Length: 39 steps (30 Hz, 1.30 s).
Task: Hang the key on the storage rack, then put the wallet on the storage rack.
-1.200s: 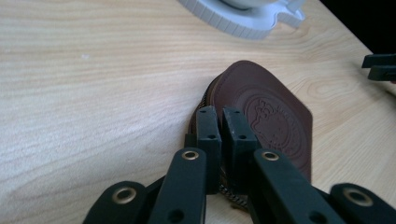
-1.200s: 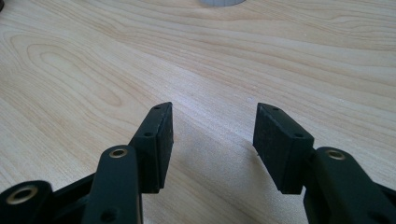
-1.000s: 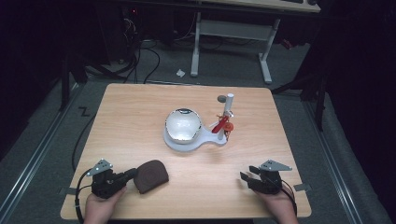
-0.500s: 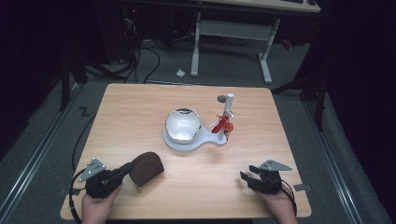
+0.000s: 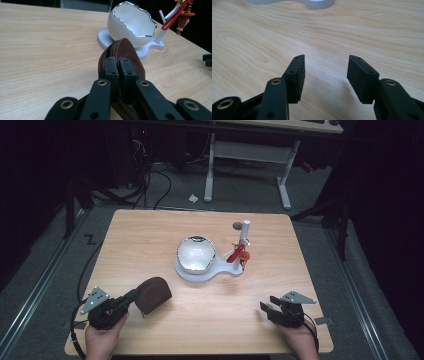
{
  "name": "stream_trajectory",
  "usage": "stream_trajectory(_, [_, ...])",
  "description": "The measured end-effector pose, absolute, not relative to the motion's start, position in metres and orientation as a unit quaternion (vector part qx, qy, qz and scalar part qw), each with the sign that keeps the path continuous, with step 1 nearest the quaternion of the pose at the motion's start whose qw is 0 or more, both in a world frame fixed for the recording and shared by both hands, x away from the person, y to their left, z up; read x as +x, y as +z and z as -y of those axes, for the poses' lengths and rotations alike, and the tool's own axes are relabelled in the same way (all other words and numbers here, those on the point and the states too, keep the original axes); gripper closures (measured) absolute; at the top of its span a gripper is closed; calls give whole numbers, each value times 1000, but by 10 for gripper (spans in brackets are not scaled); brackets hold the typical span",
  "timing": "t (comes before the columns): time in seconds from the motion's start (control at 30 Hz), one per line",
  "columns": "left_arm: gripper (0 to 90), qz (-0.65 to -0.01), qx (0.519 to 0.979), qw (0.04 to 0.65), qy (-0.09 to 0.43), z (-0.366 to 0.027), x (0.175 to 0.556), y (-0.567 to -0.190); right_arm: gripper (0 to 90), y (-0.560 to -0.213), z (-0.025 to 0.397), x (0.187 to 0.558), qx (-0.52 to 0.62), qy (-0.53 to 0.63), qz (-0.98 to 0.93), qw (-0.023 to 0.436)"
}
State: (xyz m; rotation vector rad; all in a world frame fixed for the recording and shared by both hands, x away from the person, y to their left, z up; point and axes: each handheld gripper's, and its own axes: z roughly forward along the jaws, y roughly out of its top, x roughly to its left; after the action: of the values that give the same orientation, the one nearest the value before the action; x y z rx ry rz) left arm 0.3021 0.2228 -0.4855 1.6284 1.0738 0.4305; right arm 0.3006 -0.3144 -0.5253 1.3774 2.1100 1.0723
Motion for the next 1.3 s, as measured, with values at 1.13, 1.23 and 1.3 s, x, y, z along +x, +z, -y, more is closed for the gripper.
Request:
stream_trajectory(1.13, [871, -429, 691, 537, 222, -185, 339, -425, 492, -516, 318, 293, 472, 405, -750, 225])
stream_trajectory(1.23, [871, -430, 695, 534, 219, -179, 349, -422, 492, -516, 318, 293, 476, 406, -748, 223])
stream_trajectory(1.3, [871, -428, 700, 528, 219, -173, 355, -419, 492, -517, 318, 294, 481, 409, -745, 216])
